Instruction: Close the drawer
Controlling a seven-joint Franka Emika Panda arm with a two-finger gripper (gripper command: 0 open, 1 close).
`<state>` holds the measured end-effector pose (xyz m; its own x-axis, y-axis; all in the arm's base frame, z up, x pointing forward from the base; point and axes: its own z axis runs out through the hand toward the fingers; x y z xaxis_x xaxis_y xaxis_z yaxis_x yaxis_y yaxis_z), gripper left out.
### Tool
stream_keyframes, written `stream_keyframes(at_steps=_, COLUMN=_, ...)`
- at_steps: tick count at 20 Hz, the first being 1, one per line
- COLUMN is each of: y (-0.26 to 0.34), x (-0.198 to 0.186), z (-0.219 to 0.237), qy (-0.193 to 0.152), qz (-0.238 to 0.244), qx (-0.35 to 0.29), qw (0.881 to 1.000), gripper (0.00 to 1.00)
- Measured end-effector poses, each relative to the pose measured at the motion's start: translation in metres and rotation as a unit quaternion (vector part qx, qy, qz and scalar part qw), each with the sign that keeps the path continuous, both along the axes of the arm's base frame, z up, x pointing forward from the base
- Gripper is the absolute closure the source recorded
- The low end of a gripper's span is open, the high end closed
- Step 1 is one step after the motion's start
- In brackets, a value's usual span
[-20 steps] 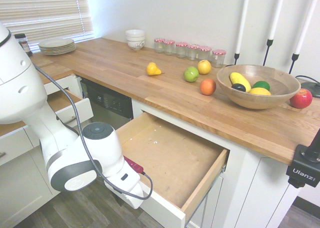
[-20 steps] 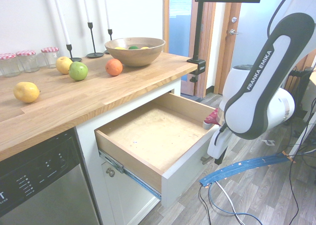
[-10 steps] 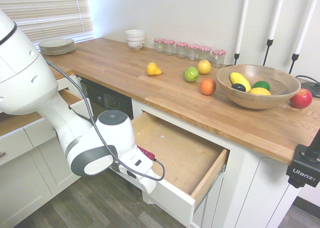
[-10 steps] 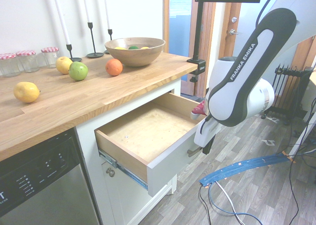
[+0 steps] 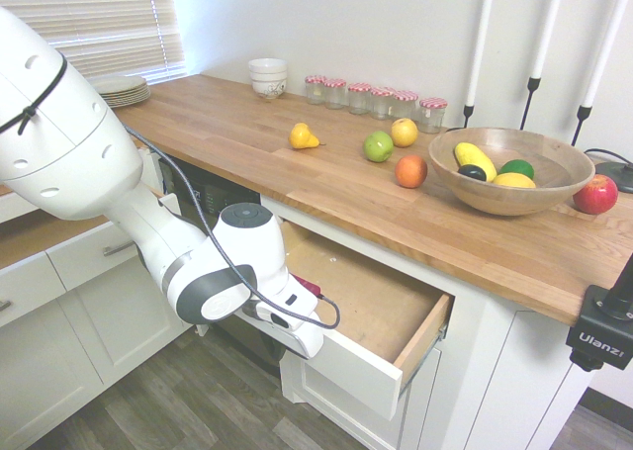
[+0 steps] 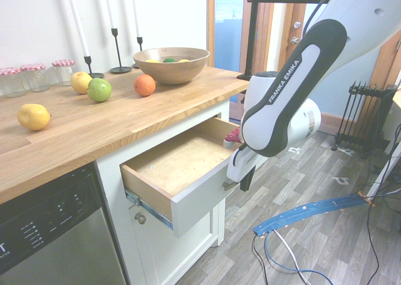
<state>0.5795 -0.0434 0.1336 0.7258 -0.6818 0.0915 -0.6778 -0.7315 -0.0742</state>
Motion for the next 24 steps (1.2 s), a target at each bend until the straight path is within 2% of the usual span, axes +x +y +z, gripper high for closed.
stream_keyframes(at_steps=24, y=-0.015, x=0.108, z=0.010, qy=-0.010, qz=-0.004, qx=-0.009, qw=1.000, gripper=1.00)
